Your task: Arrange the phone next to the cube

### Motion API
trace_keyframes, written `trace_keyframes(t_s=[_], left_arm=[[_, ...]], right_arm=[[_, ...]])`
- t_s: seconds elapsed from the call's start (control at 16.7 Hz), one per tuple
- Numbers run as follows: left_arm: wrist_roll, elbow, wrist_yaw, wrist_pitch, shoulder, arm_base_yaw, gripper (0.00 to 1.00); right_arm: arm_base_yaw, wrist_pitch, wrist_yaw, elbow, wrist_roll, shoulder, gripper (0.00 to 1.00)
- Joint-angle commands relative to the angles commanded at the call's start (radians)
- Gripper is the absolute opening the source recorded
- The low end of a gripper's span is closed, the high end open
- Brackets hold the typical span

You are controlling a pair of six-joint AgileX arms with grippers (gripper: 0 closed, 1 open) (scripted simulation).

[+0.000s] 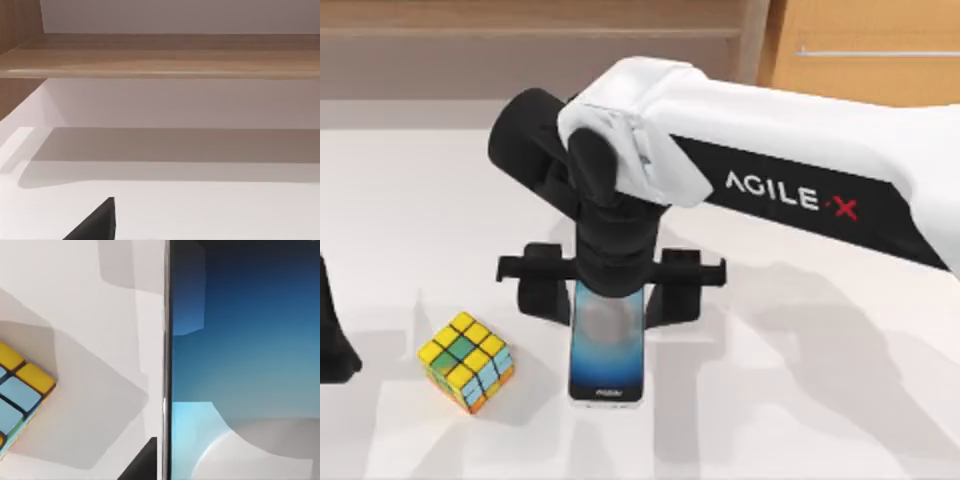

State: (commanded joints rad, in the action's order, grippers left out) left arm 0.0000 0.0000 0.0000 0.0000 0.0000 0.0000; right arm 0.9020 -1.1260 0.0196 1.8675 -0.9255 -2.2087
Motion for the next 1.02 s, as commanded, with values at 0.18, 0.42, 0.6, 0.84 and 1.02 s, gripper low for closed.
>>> trace_keyframes(t_s=[0.18, 0.42, 0.6, 0.84, 1.02], left_arm=[[0.0, 0.0, 0.0, 0.0, 0.0, 0.0, 1.0], [0.0, 0.0, 0.0, 0.0, 0.0, 0.0, 1.0], [0.0, 0.0, 0.0, 0.0, 0.0, 0.0, 1.0], [0.0, 0.0, 0.0, 0.0, 0.0, 0.0, 1.0], [0.0, 0.0, 0.0, 0.0, 0.0, 0.0, 1.0]], right_arm=[[0.0, 0.027, 0.0, -0.022, 0.0, -0.007, 0.0], [0.001, 0.055, 0.001, -0.057, 0.0, -0.029, 0.0], [0.001, 0.065, 0.002, -0.087, 0.0, -0.058, 0.0], [0.001, 0.066, 0.002, -0.094, 0.0, -0.065, 0.0], [0.001, 0.066, 0.002, -0.094, 0.0, -0.065, 0.15]])
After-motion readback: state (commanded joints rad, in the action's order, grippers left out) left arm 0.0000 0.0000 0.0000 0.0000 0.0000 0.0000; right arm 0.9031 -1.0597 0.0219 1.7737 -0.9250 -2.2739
